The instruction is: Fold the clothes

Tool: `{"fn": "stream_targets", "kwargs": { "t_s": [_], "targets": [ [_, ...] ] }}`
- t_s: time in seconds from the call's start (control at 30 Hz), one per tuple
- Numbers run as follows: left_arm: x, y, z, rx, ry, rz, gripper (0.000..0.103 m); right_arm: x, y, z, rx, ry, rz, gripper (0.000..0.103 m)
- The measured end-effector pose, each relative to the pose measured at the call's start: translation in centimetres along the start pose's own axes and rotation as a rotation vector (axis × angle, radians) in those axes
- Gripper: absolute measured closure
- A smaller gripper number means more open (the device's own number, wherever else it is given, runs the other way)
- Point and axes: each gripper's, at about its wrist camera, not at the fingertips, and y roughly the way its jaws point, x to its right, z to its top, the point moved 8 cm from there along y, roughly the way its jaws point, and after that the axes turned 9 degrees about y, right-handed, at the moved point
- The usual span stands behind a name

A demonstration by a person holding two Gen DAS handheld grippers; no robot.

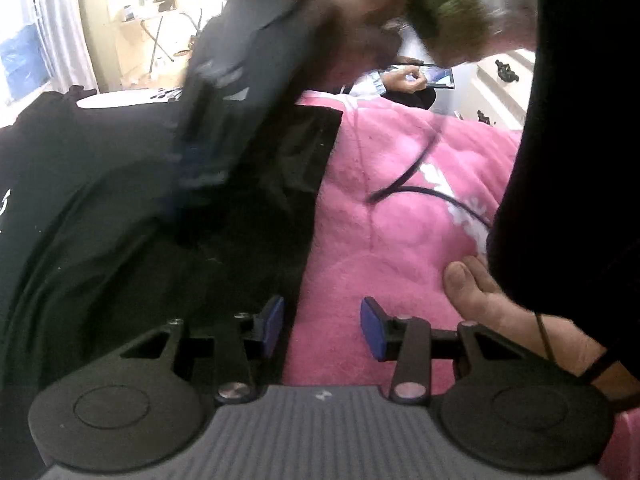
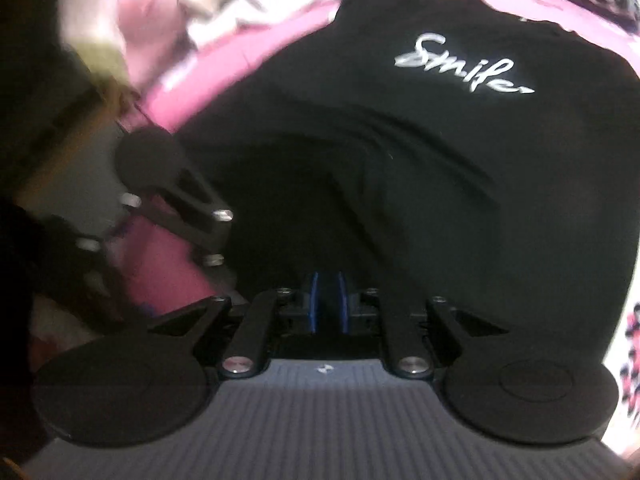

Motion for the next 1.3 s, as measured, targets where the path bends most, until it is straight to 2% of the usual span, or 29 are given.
{"fn": "stream_targets", "kwargs": {
  "t_s": [0.03, 0.07, 0.13, 0.2, 0.23, 0.3, 0.33, 0.4, 0.43, 0.47, 0.5, 0.53, 0.6, 0.63, 0.7, 0.77, 0.8, 0.83, 0.93, 0.97, 1.0, 1.07, 1.13, 1.17, 1.3],
  "targets": [
    [0.1, 0.2, 0.0, -0.002, 0.005, -0.003, 0.058, 1.4, 0.9, 0.6, 0.022, -0.001, -0.064, 0.097],
    [0.0, 0.3, 0.1, -0.004, 0.000, -0.006, 0.058, 3.1, 0.7, 1.5, 0.075, 0.055, -0.111, 0.097],
    [-0.2, 0.4, 0.5, -0.009, -0.010, -0.014, 0.058, 5.9, -1.0, 3.0, 0.170, 0.200, -0.181, 0.091],
    [-0.3, 0.4, 0.6, -0.011, -0.037, -0.025, 0.058, 6.3, -3.3, 3.0, 0.215, 0.230, -0.148, 0.091],
    [-0.2, 0.2, 0.4, -0.010, -0.039, -0.026, 0.058, 5.2, -3.6, 2.6, 0.191, 0.216, -0.073, 0.091],
    [0.1, -0.3, 0.1, -0.008, -0.044, -0.027, 0.058, 1.7, -3.0, 1.5, 0.086, 0.139, 0.080, 0.091],
    [0.1, -0.3, 0.1, -0.007, -0.042, -0.026, 0.058, 0.3, -2.0, 1.0, 0.041, 0.061, 0.098, 0.090],
    [0.2, -0.2, 0.2, -0.008, -0.028, -0.026, 0.058, -0.2, 0.2, 0.8, 0.015, -0.054, 0.031, 0.091],
    [0.3, -0.2, 0.2, -0.007, -0.017, -0.023, 0.058, 1.0, 1.0, 1.4, 0.048, -0.048, -0.037, 0.091],
    [0.4, -0.2, 0.1, -0.006, -0.005, -0.020, 0.058, 2.6, 1.2, 2.3, 0.095, -0.001, -0.092, 0.092],
    [0.4, -0.3, 0.1, -0.007, -0.010, -0.022, 0.058, 4.6, 0.4, 3.4, 0.155, 0.102, -0.146, 0.092],
    [0.4, -0.4, 0.2, -0.008, -0.015, -0.023, 0.058, 6.0, -0.7, 3.8, 0.190, 0.165, -0.191, 0.088],
    [0.2, -0.7, 0.2, -0.005, -0.027, -0.025, 0.059, 6.7, -3.0, 3.4, 0.208, 0.200, -0.171, 0.086],
    [0.1, -0.9, 0.3, 0.000, -0.029, -0.021, 0.060, 6.4, -3.8, 2.9, 0.187, 0.196, -0.142, 0.086],
    [-0.1, -1.5, 0.6, 0.014, -0.027, -0.011, 0.060, 3.8, -4.0, 0.9, 0.062, 0.126, -0.033, 0.085],
    [-0.2, -2.1, 1.3, 0.051, -0.015, -0.007, 0.060, 1.7, -3.3, -1.1, -0.037, 0.043, 0.013, 0.085],
    [-0.1, -1.8, 1.5, 0.048, 0.004, -0.006, 0.060, 1.2, -2.5, -1.8, -0.064, 0.007, -0.011, 0.085],
    [-0.1, -1.5, 1.6, 0.044, 0.022, -0.004, 0.060, 1.8, -1.7, -1.7, -0.050, 0.002, -0.081, 0.085],
    [-0.1, -0.2, 0.9, -0.015, 0.012, -0.015, 0.061, 6.1, -3.0, 0.5, 0.133, 0.212, -0.249, 0.086],
    [-0.2, -0.3, 0.8, -0.014, -0.006, -0.023, 0.061, 7.1, -4.3, 0.8, 0.179, 0.256, -0.296, 0.082],
    [-0.3, -0.5, 0.7, -0.011, -0.010, -0.026, 0.061, 7.4, -5.6, 0.6, 0.200, 0.273, -0.293, 0.082],
    [-0.2, -0.6, 0.4, -0.011, -0.015, -0.029, 0.061, 5.8, -6.7, -0.7, 0.141, 0.251, -0.170, 0.082],
    [0.0, -0.2, 0.2, -0.011, -0.004, -0.028, 0.061, 3.4, -6.6, -2.4, 0.022, 0.167, -0.053, 0.082],
    [0.1, 0.0, 0.1, -0.011, 0.001, -0.028, 0.061, 2.8, -6.1, -3.2, -0.017, 0.129, -0.056, 0.082],
    [0.6, 0.3, 0.3, -0.016, 0.039, -0.036, 0.061, 4.8, -4.7, -4.7, 0.008, 0.111, -0.257, 0.082]
  ]
}}
